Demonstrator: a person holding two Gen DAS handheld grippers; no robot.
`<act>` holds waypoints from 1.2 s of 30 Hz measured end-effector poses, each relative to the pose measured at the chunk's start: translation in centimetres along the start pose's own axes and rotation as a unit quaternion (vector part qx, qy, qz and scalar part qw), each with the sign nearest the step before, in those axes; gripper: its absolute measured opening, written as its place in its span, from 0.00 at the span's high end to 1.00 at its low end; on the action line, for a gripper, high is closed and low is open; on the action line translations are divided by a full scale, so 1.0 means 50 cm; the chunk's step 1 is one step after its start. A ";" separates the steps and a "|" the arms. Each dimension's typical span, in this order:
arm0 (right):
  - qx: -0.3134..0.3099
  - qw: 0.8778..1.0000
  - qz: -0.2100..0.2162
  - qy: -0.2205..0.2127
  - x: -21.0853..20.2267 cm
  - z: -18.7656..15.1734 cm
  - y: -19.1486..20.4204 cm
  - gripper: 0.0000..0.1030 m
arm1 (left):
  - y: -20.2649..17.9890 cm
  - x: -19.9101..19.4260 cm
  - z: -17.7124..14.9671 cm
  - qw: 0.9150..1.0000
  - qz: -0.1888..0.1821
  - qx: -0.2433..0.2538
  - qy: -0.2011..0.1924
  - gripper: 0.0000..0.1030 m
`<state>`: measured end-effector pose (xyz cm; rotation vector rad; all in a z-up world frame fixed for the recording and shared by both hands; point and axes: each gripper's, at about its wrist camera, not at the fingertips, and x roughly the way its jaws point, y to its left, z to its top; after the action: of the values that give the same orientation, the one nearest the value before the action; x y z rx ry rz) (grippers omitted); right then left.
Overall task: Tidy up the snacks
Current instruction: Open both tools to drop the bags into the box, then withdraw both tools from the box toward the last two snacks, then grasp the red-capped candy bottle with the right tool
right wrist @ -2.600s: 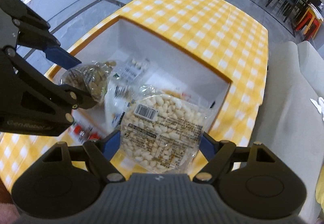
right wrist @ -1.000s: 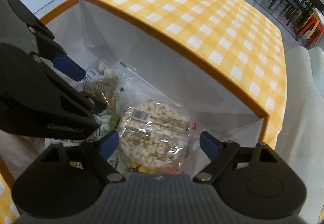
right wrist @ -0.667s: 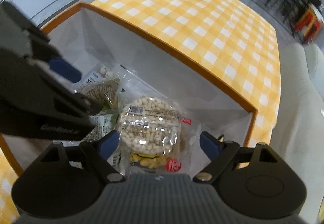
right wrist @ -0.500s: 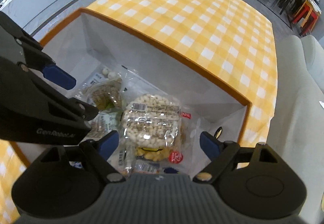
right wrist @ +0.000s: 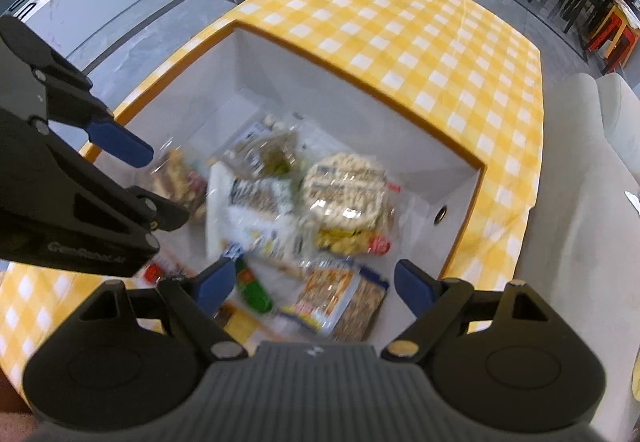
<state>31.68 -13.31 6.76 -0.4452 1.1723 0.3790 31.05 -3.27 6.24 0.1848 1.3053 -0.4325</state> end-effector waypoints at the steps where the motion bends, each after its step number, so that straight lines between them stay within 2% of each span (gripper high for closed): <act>1: -0.003 1.000 0.003 0.002 -0.004 -0.008 0.008 0.18 | -0.005 -0.006 -0.010 1.000 0.000 0.004 0.001 0.43; 6: -0.024 0.999 0.018 0.011 -0.016 -0.054 0.054 0.19 | -0.026 -0.019 -0.068 1.000 0.003 0.024 0.009 0.43; 11: -0.028 0.999 0.033 0.021 -0.003 -0.096 0.085 0.22 | -0.040 -0.010 -0.127 0.999 -0.010 0.044 0.020 0.43; 17: -0.030 0.998 0.055 0.011 0.021 -0.152 0.114 0.23 | -0.036 0.022 -0.204 0.998 -0.004 0.061 0.025 0.43; 21: -0.019 0.998 0.067 -0.002 0.044 -0.186 0.126 0.23 | -0.014 0.049 -0.253 0.997 0.005 0.076 0.013 0.43; 27: -0.035 0.996 0.080 -0.024 0.090 -0.210 0.151 0.24 | 0.015 0.093 -0.297 0.993 0.034 0.114 -0.019 0.43; 31: -0.076 0.994 0.070 -0.043 0.115 -0.201 0.178 0.33 | 0.030 0.109 -0.301 0.989 0.049 0.134 -0.046 0.43; 36: -0.133 0.987 0.064 -0.067 0.142 -0.176 0.206 0.38 | 0.059 0.134 -0.297 0.985 0.040 0.152 -0.072 0.43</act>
<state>21.96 -8.73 -4.12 -0.5677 1.0264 0.6719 20.35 3.54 -4.38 0.4522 1.0817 -0.5661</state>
